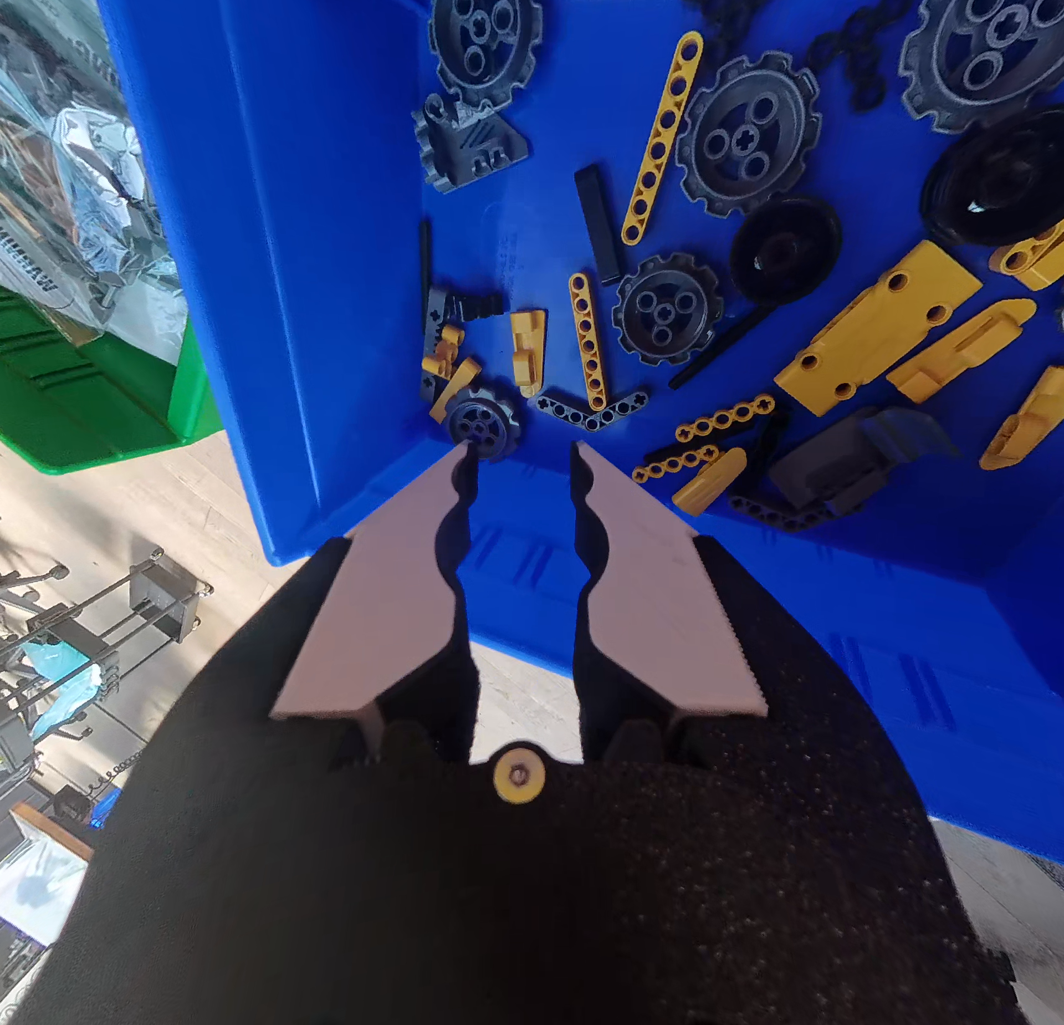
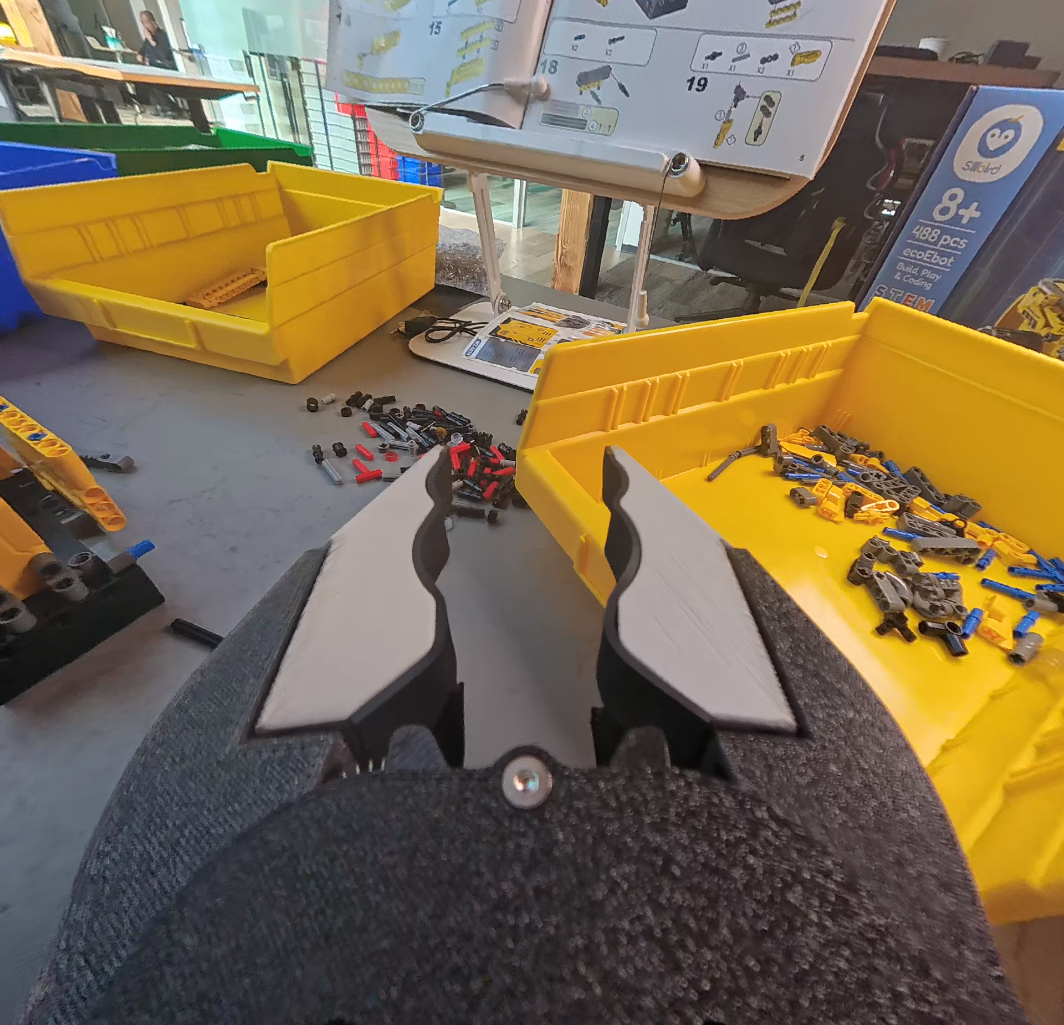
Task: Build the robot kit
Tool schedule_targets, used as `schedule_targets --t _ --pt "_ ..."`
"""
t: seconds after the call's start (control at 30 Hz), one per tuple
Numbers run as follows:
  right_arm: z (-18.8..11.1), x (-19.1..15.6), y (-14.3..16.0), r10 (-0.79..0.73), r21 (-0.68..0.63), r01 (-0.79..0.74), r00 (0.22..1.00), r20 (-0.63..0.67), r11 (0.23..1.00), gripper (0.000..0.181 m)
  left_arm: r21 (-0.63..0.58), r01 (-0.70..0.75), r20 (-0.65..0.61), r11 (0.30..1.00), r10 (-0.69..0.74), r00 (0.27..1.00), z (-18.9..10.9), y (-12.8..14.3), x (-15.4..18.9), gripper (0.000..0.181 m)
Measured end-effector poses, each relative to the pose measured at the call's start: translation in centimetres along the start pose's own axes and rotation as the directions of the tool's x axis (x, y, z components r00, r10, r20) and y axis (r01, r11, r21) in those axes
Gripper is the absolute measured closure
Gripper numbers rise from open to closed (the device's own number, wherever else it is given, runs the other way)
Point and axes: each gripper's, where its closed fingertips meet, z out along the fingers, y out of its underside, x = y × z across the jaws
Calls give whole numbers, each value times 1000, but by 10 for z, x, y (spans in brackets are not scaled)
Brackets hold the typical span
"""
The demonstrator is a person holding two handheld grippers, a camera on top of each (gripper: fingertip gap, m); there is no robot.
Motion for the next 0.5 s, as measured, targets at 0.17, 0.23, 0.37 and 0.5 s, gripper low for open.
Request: schedule_targets --t 0.17,0.23,0.37,0.5 --pt "-1 -9 -6 -80 38 80 997 6 996 116 9 27 31 1000 -27 999 -7 8 -8 149" --pt "-1 -13 -7 -113 42 112 994 12 993 113 19 40 35 999 -41 999 -10 9 -11 148" --pt "0 -20 -6 -154 39 152 988 31 988 106 24 45 30 999 -46 998 -11 11 -11 146" --pt "1 -23 -4 -148 33 147 987 55 989 98 43 26 -9 999 -25 1000 -9 4 1 143"
